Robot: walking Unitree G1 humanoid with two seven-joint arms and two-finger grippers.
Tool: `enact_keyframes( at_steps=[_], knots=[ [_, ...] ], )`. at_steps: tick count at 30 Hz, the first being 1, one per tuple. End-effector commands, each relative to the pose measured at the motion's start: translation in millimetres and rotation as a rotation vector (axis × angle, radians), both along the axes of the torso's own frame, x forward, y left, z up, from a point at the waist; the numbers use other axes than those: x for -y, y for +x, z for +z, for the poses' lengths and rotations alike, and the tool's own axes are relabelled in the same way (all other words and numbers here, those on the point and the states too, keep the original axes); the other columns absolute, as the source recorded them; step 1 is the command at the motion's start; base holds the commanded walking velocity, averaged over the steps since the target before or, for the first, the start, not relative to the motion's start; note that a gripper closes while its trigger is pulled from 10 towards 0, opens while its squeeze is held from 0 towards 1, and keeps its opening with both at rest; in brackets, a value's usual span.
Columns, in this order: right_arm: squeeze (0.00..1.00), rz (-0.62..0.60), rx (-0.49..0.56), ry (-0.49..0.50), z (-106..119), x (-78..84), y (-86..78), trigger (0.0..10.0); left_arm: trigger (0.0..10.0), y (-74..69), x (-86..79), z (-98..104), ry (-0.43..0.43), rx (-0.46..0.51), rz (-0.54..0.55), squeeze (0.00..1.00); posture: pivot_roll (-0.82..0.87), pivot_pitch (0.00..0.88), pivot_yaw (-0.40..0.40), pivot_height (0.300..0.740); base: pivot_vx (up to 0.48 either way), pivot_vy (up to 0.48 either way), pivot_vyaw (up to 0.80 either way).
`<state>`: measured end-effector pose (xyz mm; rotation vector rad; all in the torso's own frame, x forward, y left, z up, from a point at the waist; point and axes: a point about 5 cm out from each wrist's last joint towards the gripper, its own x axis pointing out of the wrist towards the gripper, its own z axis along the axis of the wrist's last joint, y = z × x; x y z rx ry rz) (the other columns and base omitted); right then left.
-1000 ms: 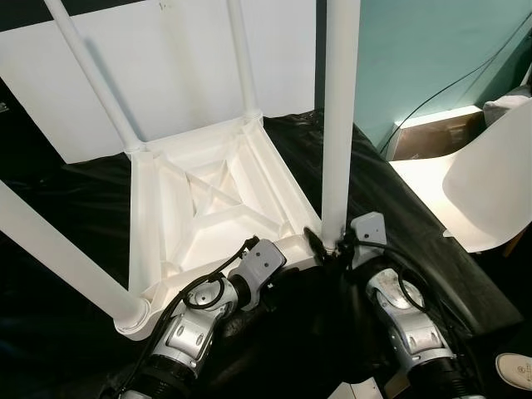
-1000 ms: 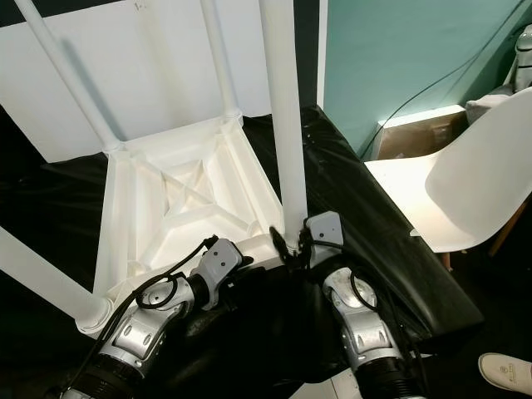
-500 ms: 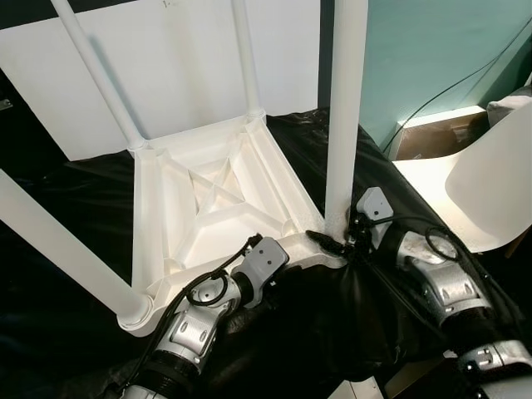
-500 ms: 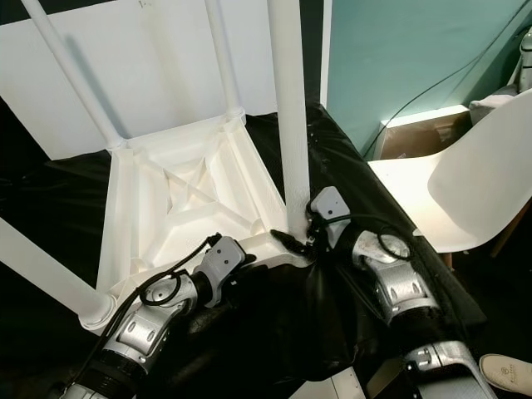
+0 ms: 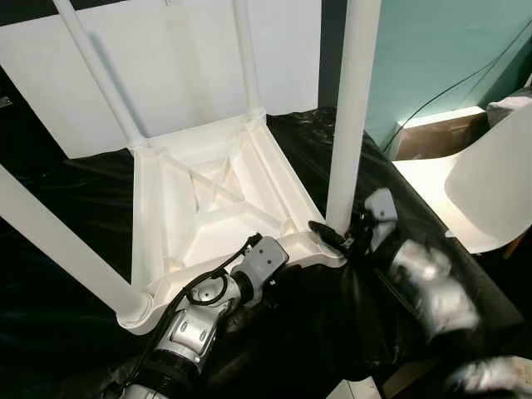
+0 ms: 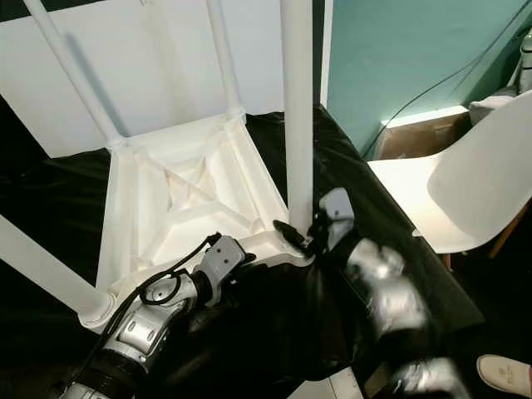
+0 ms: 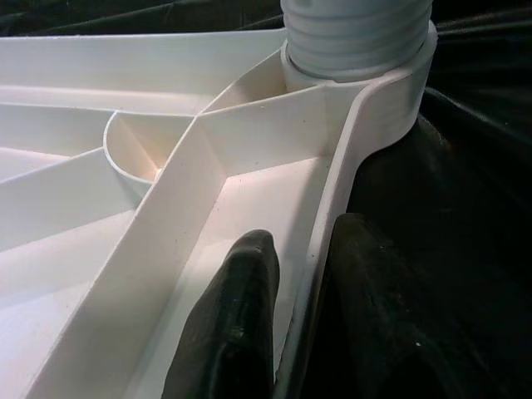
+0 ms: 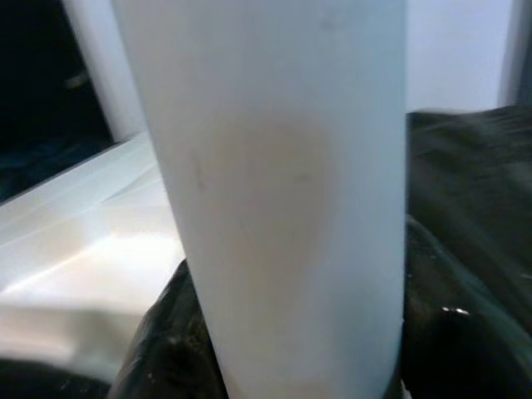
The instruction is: Building children table
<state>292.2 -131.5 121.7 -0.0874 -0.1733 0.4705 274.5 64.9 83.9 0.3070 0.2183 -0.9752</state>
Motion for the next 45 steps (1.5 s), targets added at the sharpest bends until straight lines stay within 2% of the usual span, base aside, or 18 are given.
enact_keyframes(
  at_steps=[1,6,11,12,13,14,18,19,20,21,29,30,31,32,41,43,44,45],
  knots=[
    [0.00,-0.067,-0.020,0.002,-8,0.8,-3.6,0.0,10.0,-8.7,-4.5,-25,0.053,-0.094,0.047,0.00,-0.07,0.000,0.067,0.740,0.000,0.000,0.00],
    [0.00,-0.243,-0.023,0.122,-10,4.0,-0.3,0.0,10.0,-8.2,-2.5,-24,0.052,-0.089,0.040,0.00,-0.07,0.000,0.074,0.740,0.000,0.000,0.00],
    [0.00,-0.261,-0.032,0.112,-9,3.0,3.4,0.0,10.0,-8.2,-2.6,-24,0.052,-0.090,0.040,0.00,-0.07,0.000,0.076,0.740,0.000,0.000,0.00],
    [0.00,-0.235,-0.041,0.099,-9,-0.5,3.0,10.0,10.0,-8.3,-2.5,-24,0.051,-0.090,0.041,0.00,-0.07,0.000,0.075,0.740,0.000,0.000,0.00],
    [0.00,-0.235,-0.041,0.099,-9,-0.5,3.0,10.0,10.0,-8.3,-2.5,-24,0.051,-0.090,0.041,0.00,-0.07,0.000,0.075,0.740,0.000,0.000,0.00],
    [1.00,-0.197,-0.045,0.100,-9,-1.9,2.3,10.0,10.0,-8.2,-2.2,-24,0.051,-0.089,0.042,0.00,-0.07,0.000,0.074,0.740,0.000,0.000,0.00],
    [1.00,-0.099,-0.041,0.060,-6,2.4,5.3,10.0,10.0,-7.4,-0.8,-23,0.048,-0.085,0.043,0.00,-0.07,0.000,0.070,0.740,0.000,0.000,0.00],
    [0.11,-0.028,-0.019,0.037,0,4.0,6.9,10.0,10.0,-7.7,-0.4,-23,0.046,-0.086,0.043,0.00,-0.07,0.000,0.068,0.740,0.000,0.000,0.00],
    [0.11,-0.028,-0.019,0.037,0,4.0,6.9,10.0,10.0,-7.7,-0.4,-23,0.046,-0.086,0.043,0.00,-0.07,0.000,0.068,0.740,0.000,0.000,0.00],
    [0.00,0.042,0.005,0.013,8,5.9,8.8,10.0,10.0,-8.5,-0.1,-24,0.045,-0.089,0.043,0.00,-0.07,0.000,0.067,0.740,0.000,0.000,0.00],
    [0.00,0.197,0.026,-0.061,22,13.3,17.1,10.0,10.0,-9.5,1.3,-25,0.042,-0.093,0.043,0.00,-0.08,0.000,0.052,0.740,0.000,0.000,0.00],
    [0.00,0.260,0.012,-0.101,25,16.5,20.4,10.0,10.0,-9.5,2.7,-25,0.039,-0.094,0.044,0.00,-0.08,0.000,0.052,0.740,0.000,0.000,0.00],
    [0.00,0.324,-0.005,-0.132,28,19.4,22.5,3.2,10.0,-9.7,3.5,-25,0.037,-0.094,0.044,0.00,-0.07,0.000,0.049,0.740,0.000,0.000,0.00],
    [0.00,0.369,-0.012,-0.151,30,21.5,23.5,0.0,10.0,-10.0,3.5,-25,0.035,-0.095,0.045,0.00,-0.07,0.000,0.051,0.740,0.000,0.000,0.00],
    [0.00,0.412,-0.073,-0.127,26,26.7,23.4,0.0,10.0,-10.3,1.7,-25,0.038,-0.095,0.050,0.00,-0.07,0.000,0.049,0.740,0.000,0.000,0.00],
    [0.00,0.216,-0.024,-0.034,24,27.1,21.3,0.0,10.0,-11.0,0.7,-26,0.038,-0.094,0.055,0.00,-0.05,0.000,0.045,0.740,0.000,0.000,0.00],
    [0.00,0.216,-0.024,-0.034,24,27.1,21.3,0.0,10.0,-11.0,0.7,-26,0.038,-0.094,0.055,0.00,-0.05,0.000,0.045,0.740,0.000,0.000,0.00],
    [0.00,0.071,0.013,0.007,24,28.9,19.4,0.0,10.0,-11.5,0.3,-26,0.037,-0.095,0.058,0.00,-0.05,0.000,0.045,0.740,0.000,0.000,0.00]
  ],
)
